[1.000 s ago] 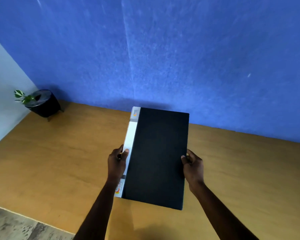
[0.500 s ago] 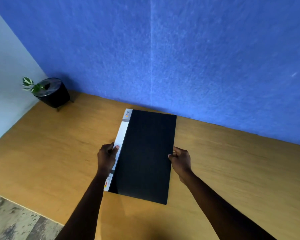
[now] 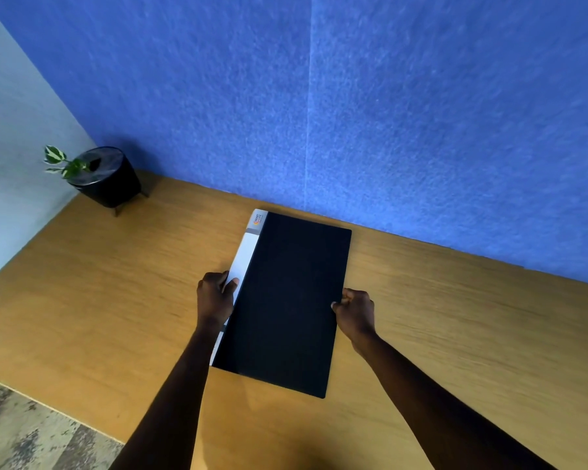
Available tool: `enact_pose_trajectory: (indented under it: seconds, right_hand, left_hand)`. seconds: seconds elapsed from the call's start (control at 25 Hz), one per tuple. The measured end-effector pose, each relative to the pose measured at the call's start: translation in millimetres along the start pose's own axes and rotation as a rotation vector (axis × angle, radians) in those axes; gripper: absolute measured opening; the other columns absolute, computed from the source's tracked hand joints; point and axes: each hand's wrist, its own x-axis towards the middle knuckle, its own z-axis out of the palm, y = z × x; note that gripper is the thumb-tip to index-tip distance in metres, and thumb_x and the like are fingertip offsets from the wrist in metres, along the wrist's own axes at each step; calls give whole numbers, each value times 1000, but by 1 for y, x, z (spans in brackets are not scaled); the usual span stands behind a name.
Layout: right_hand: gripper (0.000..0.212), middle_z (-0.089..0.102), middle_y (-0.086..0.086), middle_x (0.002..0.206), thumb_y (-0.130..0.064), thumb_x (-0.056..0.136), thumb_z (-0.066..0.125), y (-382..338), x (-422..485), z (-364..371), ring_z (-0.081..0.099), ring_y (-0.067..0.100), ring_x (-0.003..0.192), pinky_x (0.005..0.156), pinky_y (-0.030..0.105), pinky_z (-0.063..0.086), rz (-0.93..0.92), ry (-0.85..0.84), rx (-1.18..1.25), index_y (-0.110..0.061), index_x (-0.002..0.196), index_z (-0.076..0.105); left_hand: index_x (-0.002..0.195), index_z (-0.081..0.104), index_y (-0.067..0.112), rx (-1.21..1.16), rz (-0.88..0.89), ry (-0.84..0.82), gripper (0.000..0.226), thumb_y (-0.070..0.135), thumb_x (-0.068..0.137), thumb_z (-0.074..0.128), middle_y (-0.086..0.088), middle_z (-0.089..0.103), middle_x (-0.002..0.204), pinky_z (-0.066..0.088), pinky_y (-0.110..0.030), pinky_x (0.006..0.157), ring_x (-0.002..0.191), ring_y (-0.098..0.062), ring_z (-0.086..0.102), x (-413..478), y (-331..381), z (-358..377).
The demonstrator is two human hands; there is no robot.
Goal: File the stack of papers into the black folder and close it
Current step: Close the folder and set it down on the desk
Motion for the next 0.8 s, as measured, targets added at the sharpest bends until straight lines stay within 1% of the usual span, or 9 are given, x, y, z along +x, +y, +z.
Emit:
enact_pose_trajectory:
  seconds: [0.12, 0.2, 0.32, 0.4, 0.52, 0.6, 0.68, 0.76, 0.8]
  right_hand:
    - [22, 71, 18, 94, 1, 86, 64, -4, 2, 0, 68, 33, 89, 82, 43, 57, 9, 27, -63, 3, 108, 68]
    - [14, 60, 6, 77, -1, 84, 64, -7, 2, 0, 60, 22, 69, 66, 37, 55, 5, 22, -136, -14, 88, 64]
    - [16, 59, 8, 81, -3, 84, 60, -16, -1, -2, 58, 22, 71, 61, 31, 47, -5, 32, -240, -13, 75, 51]
    - [6, 64, 12, 98, -5, 86, 59, -23, -3, -4, 66, 29, 88, 69, 33, 51, -21, 8, -331, -10, 88, 61]
    - [29, 50, 14, 129, -8, 90, 60, -25, -3, -6, 62, 34, 108, 85, 39, 54, -47, -59, -448, -4, 118, 58]
    - [30, 42, 14, 136, -11, 90, 62, -26, -7, -6, 60, 34, 110, 88, 40, 53, -74, -102, -537, -5, 119, 55]
    - [41, 37, 16, 141, -15, 90, 65, -20, -12, -3, 58, 33, 115, 89, 39, 53, -104, -108, -647, -3, 126, 50]
    - [63, 33, 19, 148, -21, 90, 66, -10, -15, -5, 52, 34, 124, 94, 40, 52, -173, -44, -726, -1, 141, 36]
    - [69, 31, 20, 150, -22, 91, 65, -4, -18, -10, 50, 34, 127, 96, 40, 52, -241, -5, -748, -2, 146, 30]
  left_hand:
    - [105, 68, -5, 37, -17, -34, 25, 14, 88, 70, -21, 68, 101, 48, -36, 81, 97, -34, 62, 3, -7, 2]
    - [98, 68, -4, 73, -3, -50, 22, 15, 88, 69, -20, 68, 95, 50, -40, 79, 93, -34, 62, 4, -7, 2]
    - [89, 67, -7, 115, -9, -50, 21, 14, 87, 69, -21, 65, 88, 49, -42, 77, 89, -35, 60, 4, -7, 4]
    - [89, 66, -8, 128, -44, -52, 24, 15, 86, 70, -23, 64, 87, 48, -42, 78, 89, -37, 59, 6, -7, 4]
    - [87, 65, -9, 129, -47, -58, 25, 15, 86, 70, -25, 64, 87, 49, -44, 78, 89, -38, 59, 4, -5, 4]
    - [67, 58, -3, 126, -16, -65, 28, 14, 86, 70, -25, 60, 76, 46, -41, 71, 81, -41, 57, 4, 4, -1]
    - [54, 40, 11, 140, 40, -58, 44, 10, 86, 70, -21, 50, 60, 43, -38, 66, 69, -42, 53, 1, 11, -6]
    - [56, 43, 6, 170, 19, -93, 41, 11, 86, 69, -20, 49, 62, 45, -41, 68, 74, -44, 56, 2, 19, -12]
    - [66, 53, -2, 178, -19, -117, 31, 15, 87, 68, -25, 56, 75, 46, -42, 72, 85, -46, 58, 0, 26, -16]
